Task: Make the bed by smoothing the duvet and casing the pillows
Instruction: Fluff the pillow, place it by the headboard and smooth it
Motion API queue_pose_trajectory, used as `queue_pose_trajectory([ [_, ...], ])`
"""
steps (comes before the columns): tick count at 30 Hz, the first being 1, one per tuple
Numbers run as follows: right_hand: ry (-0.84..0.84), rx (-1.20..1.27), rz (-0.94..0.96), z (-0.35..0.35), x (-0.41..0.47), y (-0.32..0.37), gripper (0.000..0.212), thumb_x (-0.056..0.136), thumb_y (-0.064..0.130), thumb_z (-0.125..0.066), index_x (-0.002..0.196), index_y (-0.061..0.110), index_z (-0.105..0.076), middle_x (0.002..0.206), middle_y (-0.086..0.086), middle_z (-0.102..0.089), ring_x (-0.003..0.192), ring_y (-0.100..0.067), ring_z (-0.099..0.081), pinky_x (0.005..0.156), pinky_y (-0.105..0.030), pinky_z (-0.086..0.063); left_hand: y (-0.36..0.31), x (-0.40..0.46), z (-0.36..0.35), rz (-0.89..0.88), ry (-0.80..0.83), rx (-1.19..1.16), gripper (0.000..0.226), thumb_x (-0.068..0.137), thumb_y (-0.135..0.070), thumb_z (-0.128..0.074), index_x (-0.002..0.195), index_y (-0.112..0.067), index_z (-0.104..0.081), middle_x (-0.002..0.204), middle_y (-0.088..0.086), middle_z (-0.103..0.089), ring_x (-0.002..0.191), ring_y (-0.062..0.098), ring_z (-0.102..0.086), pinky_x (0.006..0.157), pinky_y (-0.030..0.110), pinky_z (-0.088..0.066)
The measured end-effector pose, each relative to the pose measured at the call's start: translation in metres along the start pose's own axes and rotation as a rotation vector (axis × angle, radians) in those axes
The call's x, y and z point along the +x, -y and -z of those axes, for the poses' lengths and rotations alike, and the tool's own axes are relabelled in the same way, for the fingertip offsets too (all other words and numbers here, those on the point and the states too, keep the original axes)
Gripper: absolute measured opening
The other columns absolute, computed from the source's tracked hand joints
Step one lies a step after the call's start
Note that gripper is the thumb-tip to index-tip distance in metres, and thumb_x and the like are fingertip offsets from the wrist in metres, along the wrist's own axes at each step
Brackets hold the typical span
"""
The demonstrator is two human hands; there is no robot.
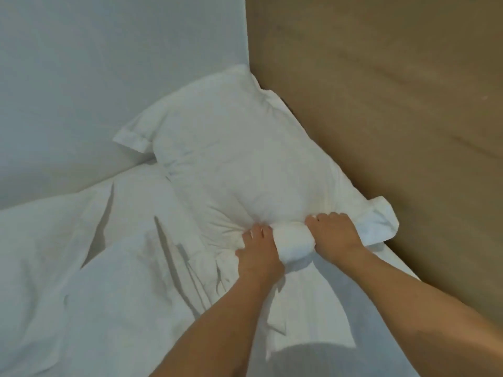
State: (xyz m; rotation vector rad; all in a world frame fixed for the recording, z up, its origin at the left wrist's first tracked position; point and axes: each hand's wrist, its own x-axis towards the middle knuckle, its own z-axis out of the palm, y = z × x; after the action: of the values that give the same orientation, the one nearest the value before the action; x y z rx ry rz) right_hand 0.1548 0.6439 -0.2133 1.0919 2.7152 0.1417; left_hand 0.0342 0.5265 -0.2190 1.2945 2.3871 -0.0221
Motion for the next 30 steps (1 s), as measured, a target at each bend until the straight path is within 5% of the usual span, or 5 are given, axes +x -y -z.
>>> queue_pose_trajectory([
  [3,-0.011,0.008,0.034,0.096,-0.015,0.017,0.021,0.091,0.022,-0.051,0.112,0.023,-0.055,0.102,0.000,-0.065,0.091,-0.023,-0.064,0.071,-0.030,-0.041,0.030,-0.030,0.088,-0.037,-0.171,-0.176,0.041,0.079,-0.019,-0.057,0.118,-0.014,-0.046,0.117,0.006,-0.047,0.109,0.029,-0.046,0.075,0.037,-0.046],
  [7,-0.198,0.013,0.034,0.256,-0.020,0.049,0.010,0.085,0.018,-0.052,0.094,0.023,-0.052,0.089,-0.001,-0.063,0.078,-0.025,-0.061,0.060,-0.028,-0.036,0.063,-0.077,0.234,-0.073,-0.432,-0.202,0.017,0.079,-0.016,-0.053,0.096,-0.016,-0.051,0.102,0.003,-0.054,0.100,0.028,-0.047,0.067,0.035,-0.043],
  [16,-0.543,0.245,0.147,0.574,-0.099,0.190,0.013,0.077,0.021,-0.053,0.084,0.028,-0.045,0.094,-0.003,-0.067,0.093,-0.031,-0.062,0.066,-0.031,-0.034,0.194,-0.263,0.487,-0.049,-0.995,-0.191,0.021,0.069,-0.028,-0.054,0.087,-0.024,-0.063,0.082,-0.003,-0.065,0.082,0.027,-0.057,0.064,0.035,-0.049],
  [24,-0.627,0.487,0.315,0.681,-0.159,0.387,0.011,0.078,0.029,-0.059,0.078,0.022,-0.050,0.085,-0.004,-0.067,0.086,-0.033,-0.061,0.066,-0.031,-0.040,0.347,-0.439,0.550,0.193,-1.195,-0.133,0.009,0.072,-0.023,-0.057,0.072,-0.018,-0.049,0.078,0.005,-0.064,0.072,0.033,-0.056,0.063,0.033,-0.037],
  [30,-0.731,0.396,0.404,0.659,-0.148,0.516,0.016,0.075,0.024,-0.057,0.085,0.019,-0.046,0.088,-0.005,-0.059,0.083,-0.032,-0.055,0.065,-0.034,-0.030,0.442,-0.478,0.519,0.358,-1.275,-0.293,0.016,0.069,-0.021,-0.057,0.067,-0.019,-0.041,0.070,0.003,-0.056,0.066,0.032,-0.050,0.062,0.033,-0.038],
])
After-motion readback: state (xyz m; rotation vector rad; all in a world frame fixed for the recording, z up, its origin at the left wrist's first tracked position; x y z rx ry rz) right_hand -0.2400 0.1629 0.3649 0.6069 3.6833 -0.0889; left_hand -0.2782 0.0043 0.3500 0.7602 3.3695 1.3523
